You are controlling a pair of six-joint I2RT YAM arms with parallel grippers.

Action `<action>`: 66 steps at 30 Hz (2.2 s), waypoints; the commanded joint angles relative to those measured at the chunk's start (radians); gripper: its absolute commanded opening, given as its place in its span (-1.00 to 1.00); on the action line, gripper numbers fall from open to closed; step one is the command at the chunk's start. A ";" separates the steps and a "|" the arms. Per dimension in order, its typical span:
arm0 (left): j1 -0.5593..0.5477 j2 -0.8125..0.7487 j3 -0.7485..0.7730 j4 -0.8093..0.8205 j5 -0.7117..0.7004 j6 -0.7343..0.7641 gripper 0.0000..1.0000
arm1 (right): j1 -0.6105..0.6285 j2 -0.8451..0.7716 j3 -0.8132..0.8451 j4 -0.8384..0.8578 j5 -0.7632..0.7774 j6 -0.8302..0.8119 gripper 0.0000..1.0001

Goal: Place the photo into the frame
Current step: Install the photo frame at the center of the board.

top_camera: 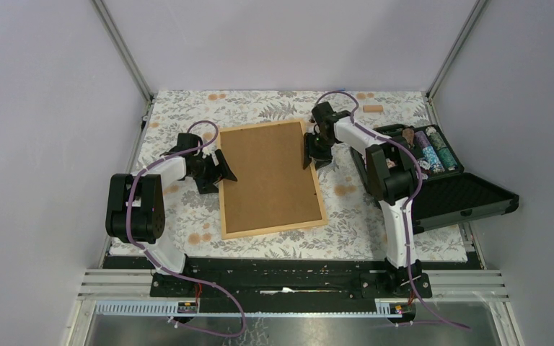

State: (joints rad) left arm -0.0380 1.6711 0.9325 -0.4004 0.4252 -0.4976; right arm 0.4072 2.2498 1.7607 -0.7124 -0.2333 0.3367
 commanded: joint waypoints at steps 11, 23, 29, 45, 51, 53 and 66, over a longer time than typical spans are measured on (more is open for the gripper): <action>-0.005 0.026 -0.018 -0.015 0.006 0.009 0.68 | -0.061 -0.104 -0.037 0.044 -0.045 -0.033 -0.23; -0.005 0.023 -0.020 -0.015 0.005 0.010 0.68 | -0.046 -0.066 -0.084 0.048 -0.063 -0.039 -0.28; -0.005 0.020 -0.020 -0.015 0.006 0.010 0.68 | -0.037 -0.069 -0.119 0.060 -0.051 -0.035 -0.27; -0.005 0.024 -0.021 -0.015 0.006 0.011 0.68 | -0.029 0.025 -0.086 0.038 0.197 0.009 -0.30; -0.005 0.024 -0.021 -0.015 0.006 0.011 0.68 | -0.010 0.066 -0.077 0.036 0.245 0.016 -0.29; -0.005 0.024 -0.022 -0.015 0.005 0.011 0.68 | 0.000 0.084 -0.071 0.036 0.261 0.020 -0.29; -0.005 0.020 -0.023 -0.017 0.004 0.012 0.68 | 0.027 0.130 -0.010 0.007 0.182 0.011 -0.19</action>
State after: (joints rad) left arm -0.0380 1.6711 0.9325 -0.4004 0.4274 -0.4976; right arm 0.4160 2.2623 1.7786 -0.7261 -0.1123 0.3698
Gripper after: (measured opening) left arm 0.839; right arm 0.387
